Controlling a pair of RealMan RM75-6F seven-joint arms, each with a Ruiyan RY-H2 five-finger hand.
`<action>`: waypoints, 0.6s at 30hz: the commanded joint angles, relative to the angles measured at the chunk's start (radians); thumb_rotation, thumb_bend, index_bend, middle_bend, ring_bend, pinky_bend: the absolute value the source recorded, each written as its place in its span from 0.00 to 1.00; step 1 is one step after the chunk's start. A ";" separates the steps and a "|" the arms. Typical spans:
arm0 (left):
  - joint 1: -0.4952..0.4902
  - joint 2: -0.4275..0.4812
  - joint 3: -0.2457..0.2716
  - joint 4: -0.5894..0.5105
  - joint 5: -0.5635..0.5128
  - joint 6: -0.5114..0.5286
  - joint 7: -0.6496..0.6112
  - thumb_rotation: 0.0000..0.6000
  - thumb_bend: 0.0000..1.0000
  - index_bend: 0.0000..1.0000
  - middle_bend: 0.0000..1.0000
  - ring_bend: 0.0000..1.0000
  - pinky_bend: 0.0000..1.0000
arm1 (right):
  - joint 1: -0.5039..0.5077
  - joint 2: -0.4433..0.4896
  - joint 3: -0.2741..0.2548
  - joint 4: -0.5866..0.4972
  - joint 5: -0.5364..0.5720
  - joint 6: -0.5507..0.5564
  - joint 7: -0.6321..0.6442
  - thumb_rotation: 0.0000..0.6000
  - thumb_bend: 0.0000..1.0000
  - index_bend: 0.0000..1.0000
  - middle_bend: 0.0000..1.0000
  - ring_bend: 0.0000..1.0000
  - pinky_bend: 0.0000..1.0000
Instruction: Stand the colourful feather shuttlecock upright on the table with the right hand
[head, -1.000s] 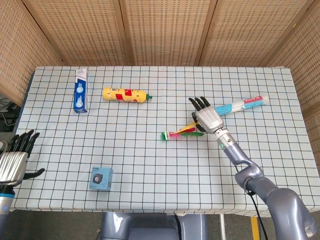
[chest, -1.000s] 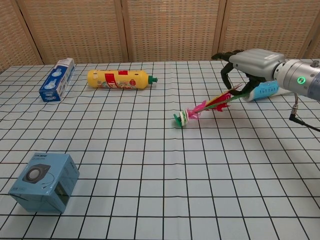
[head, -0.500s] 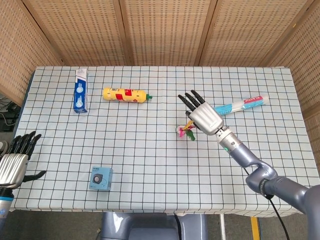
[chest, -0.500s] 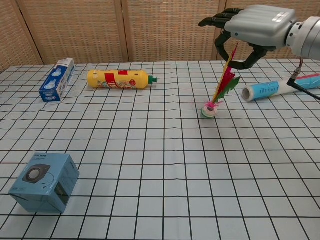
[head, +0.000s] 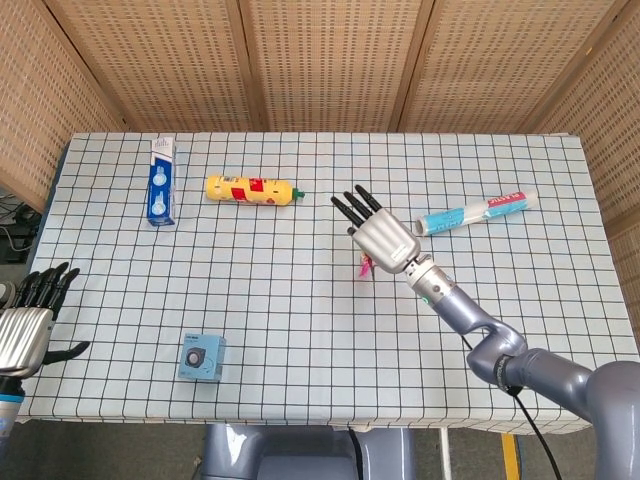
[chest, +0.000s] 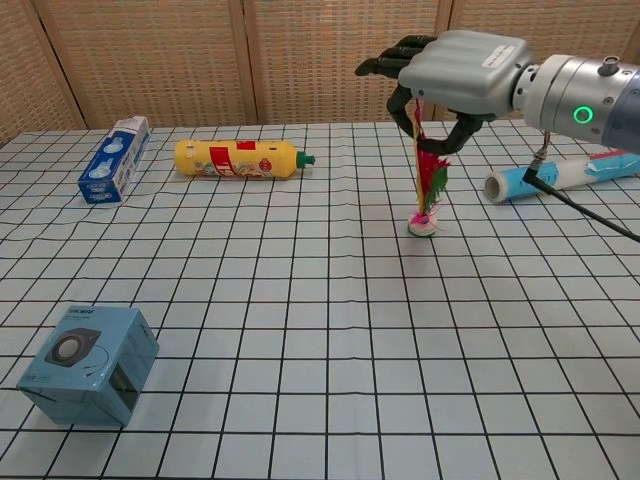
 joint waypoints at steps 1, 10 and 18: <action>0.001 0.001 -0.001 0.000 -0.001 0.002 -0.004 1.00 0.00 0.00 0.00 0.00 0.00 | 0.002 -0.012 0.020 -0.009 0.032 -0.003 -0.043 1.00 0.09 0.13 0.01 0.00 0.00; -0.002 0.009 0.006 -0.001 0.009 -0.010 -0.027 1.00 0.00 0.00 0.00 0.00 0.00 | -0.074 0.099 0.050 -0.171 0.034 0.147 -0.054 1.00 0.00 0.00 0.00 0.00 0.00; 0.009 0.011 0.016 0.002 0.052 0.030 -0.050 1.00 0.00 0.00 0.00 0.00 0.00 | -0.330 0.264 -0.010 -0.368 0.045 0.411 0.037 1.00 0.00 0.00 0.00 0.00 0.00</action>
